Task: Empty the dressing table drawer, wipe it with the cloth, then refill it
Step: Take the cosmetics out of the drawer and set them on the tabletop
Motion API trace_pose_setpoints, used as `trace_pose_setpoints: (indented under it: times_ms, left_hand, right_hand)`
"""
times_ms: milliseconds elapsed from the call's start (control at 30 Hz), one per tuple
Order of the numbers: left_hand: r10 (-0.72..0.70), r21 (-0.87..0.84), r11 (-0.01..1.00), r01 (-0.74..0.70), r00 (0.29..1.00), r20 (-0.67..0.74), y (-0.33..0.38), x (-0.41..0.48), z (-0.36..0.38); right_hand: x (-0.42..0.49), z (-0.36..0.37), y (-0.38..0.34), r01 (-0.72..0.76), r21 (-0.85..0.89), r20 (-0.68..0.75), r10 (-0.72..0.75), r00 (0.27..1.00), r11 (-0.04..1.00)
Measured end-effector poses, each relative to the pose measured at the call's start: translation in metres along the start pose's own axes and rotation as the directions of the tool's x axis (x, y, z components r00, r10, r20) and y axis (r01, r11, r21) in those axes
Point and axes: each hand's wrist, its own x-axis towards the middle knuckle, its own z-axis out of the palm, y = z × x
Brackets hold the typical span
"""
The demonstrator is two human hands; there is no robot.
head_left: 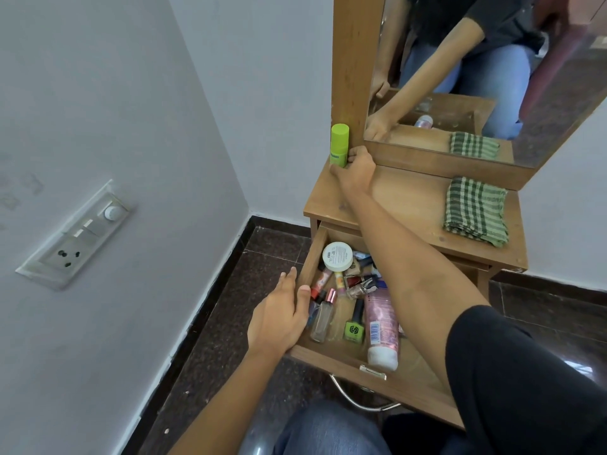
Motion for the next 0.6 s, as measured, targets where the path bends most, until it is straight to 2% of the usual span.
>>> trace_pose_setpoints:
  times_ms: [100, 167, 267, 333, 400, 467, 533, 600]
  left_hand:
    - [0.005, -0.004, 1.000, -0.005, 1.000, -0.002, 0.002, 0.000, -0.001]
    - [0.007, -0.013, 1.000, -0.007, 1.000, 0.001, 0.002, 0.000, -0.002]
    - [0.001, -0.011, 1.000, -0.001, 1.000, 0.001, 0.003, 0.000, -0.003]
    - [0.000, -0.010, 1.000, 0.000, 1.000, 0.000, 0.003, -0.001, -0.003]
    - [-0.002, -0.014, 1.000, 0.002, 1.000, -0.002, 0.004, -0.001, -0.004]
    - [-0.007, -0.014, 1.000, 0.007, 1.000, -0.006, 0.004, -0.001, -0.004]
    - [-0.008, -0.012, 1.000, 0.007, 1.000, -0.008, 0.005, -0.001, -0.005]
    - [-0.003, -0.013, 1.000, 0.003, 1.000, -0.009, 0.005, -0.001, -0.005]
  right_hand:
    - [-0.026, -0.014, -0.003, 0.086, 0.033, 0.040, -0.087, 0.995, 0.996]
    - [-0.060, -0.030, 0.002, 0.215, 0.065, 0.030, -0.217, 0.976, 0.975]
    - [-0.123, -0.054, 0.025, 0.482, -0.022, 0.106, -0.477, 0.872, 0.876]
    - [-0.156, -0.063, 0.044, 0.573, -0.122, 0.259, -0.531, 0.807, 0.810]
    - [-0.171, -0.062, 0.061, 0.580, -0.320, 0.385, -0.456, 0.802, 0.749]
    - [-0.174, -0.057, 0.070, 0.492, -0.491, 0.430, -0.291, 0.855, 0.719]
    - [-0.173, -0.051, 0.075, 0.394, -0.574, 0.425, -0.150, 0.893, 0.718]
    - [-0.172, -0.046, 0.077, 0.334, -0.591, 0.400, -0.093, 0.912, 0.734]
